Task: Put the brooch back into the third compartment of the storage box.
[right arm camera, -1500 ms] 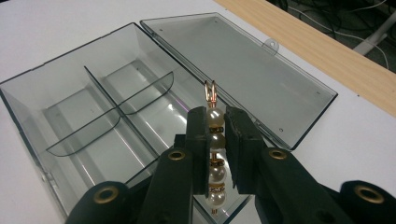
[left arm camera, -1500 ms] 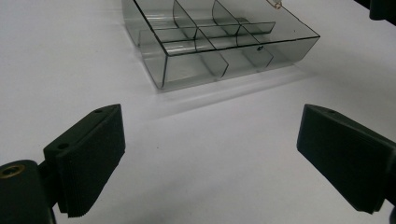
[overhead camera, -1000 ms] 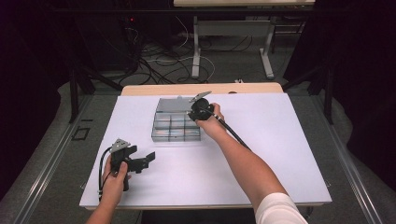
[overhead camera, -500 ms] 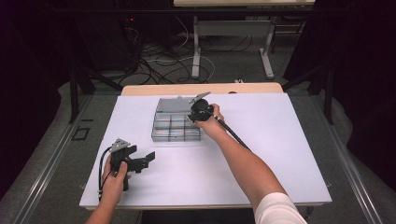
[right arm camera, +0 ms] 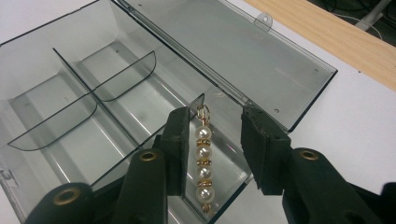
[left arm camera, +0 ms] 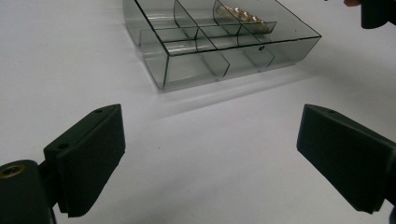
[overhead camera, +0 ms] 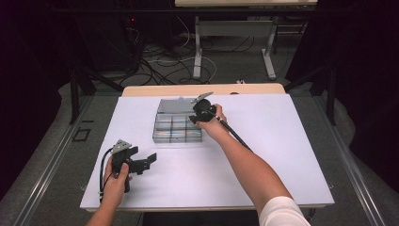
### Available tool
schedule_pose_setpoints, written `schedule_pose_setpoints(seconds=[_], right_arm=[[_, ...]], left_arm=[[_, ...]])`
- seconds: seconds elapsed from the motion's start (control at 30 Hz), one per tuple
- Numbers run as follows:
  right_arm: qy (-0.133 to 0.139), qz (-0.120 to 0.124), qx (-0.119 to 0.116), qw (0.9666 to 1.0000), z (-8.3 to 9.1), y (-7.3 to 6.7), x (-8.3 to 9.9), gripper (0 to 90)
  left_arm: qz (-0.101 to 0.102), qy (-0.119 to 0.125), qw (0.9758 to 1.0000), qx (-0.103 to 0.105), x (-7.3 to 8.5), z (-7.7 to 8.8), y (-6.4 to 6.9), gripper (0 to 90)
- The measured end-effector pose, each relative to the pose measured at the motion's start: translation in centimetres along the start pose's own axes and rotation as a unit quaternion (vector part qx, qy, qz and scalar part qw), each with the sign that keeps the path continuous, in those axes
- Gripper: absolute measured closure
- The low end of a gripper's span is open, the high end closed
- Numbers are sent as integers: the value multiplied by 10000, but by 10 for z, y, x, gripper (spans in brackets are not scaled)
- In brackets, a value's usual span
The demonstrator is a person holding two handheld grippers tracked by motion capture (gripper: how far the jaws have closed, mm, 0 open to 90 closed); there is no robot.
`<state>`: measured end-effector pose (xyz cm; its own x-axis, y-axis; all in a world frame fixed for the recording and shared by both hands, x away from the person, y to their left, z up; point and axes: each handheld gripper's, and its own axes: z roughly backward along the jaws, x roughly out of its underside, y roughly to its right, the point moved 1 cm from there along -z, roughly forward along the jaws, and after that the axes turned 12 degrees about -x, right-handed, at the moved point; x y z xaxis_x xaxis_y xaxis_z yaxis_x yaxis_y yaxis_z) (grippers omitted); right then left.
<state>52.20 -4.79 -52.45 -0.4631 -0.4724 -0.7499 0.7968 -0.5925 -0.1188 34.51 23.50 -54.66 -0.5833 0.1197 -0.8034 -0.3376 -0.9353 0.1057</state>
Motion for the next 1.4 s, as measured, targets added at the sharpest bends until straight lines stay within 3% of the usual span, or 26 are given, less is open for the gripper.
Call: schedule_pose_setpoints(seconds=[0.1,0.13,0.17,0.23,0.27,0.3,0.33,0.37,0.43,0.5,0.57,0.63,0.77,0.8,0.83,0.93,0.97,1.07,1.1,1.13,1.2,1.27,1.3,1.37,1.4], right_arm=[[-140,-38,30,9999,4,-1,-2,586],[-27,-50,35,10000,4,-1,-2,576],[-108,-115,50,9999,6,-2,-2,567],[103,-69,20,9999,5,-1,-2,555],[77,-57,14,10000,6,0,-2,553],[-235,-119,-10,9997,12,-1,-4,553],[-207,1,-12,9998,12,0,-4,552],[-70,-145,1,9999,11,-2,-4,552],[28,-77,-41,10000,11,-2,-4,548],[-147,-86,-58,9998,14,-3,-5,540],[-23,-127,-40,9999,13,-6,-5,532],[-140,-96,-70,9998,16,-7,-6,522],[52,-81,-113,9999,15,-9,-6,513],[41,-142,-101,9998,16,-11,-6,512],[-51,20,-84,9999,16,-9,-7,509],[-150,-27,-97,9998,18,-11,-7,501],[41,-31,-87,9999,16,-12,-7,499],[58,-72,-130,9999,18,-14,-7,492],[53,-61,-138,9999,18,-14,-7,488],[-142,-69,-113,9998,20,-15,-8,486],[-109,4,-144,9998,20,-15,-8,483],[2,-94,-132,9999,21,-17,-8,480],[-98,-65,-129,9998,22,-17,-9,479],[-12,-51,-154,9999,23,-17,-9,477],[-148,3,-127,9998,26,-17,-10,478]], left_arm=[[1,0,10000,-4,0,0,0,83],[3,0,10000,-2,0,0,0,83],[-6,-2,10000,4,0,0,0,83],[7,45,10000,-6,0,-1,0,83],[5,30,10000,15,0,-1,0,83],[7,30,10000,14,0,-1,1,83],[3,30,10000,15,0,-1,1,83],[0,32,10000,14,0,-1,1,83],[-1,35,10000,16,0,-1,1,83],[-5,37,10000,15,0,-1,1,83],[-15,40,10000,-3,0,-1,0,83],[-19,41,10000,-5,0,0,0,83],[11,122,9999,-32,0,-1,1,83],[10,122,9999,-32,0,-1,1,83],[12,121,9999,-32,0,-1,1,83],[7,125,9999,-26,0,-1,1,83],[5,124,9999,-28,0,-1,1,83],[6,124,9999,-26,0,-1,1,83],[4,125,9999,-27,0,-1,1,83],[3,124,9999,-27,0,-1,1,83],[-1,122,9999,-26,1,-1,1,83],[0,121,9999,-30,1,-1,1,83],[3,121,9999,-24,1,-1,1,83],[1,120,9999,-34,0,-1,2,83],[1,119,9999,-29,0,-2,2,83]])
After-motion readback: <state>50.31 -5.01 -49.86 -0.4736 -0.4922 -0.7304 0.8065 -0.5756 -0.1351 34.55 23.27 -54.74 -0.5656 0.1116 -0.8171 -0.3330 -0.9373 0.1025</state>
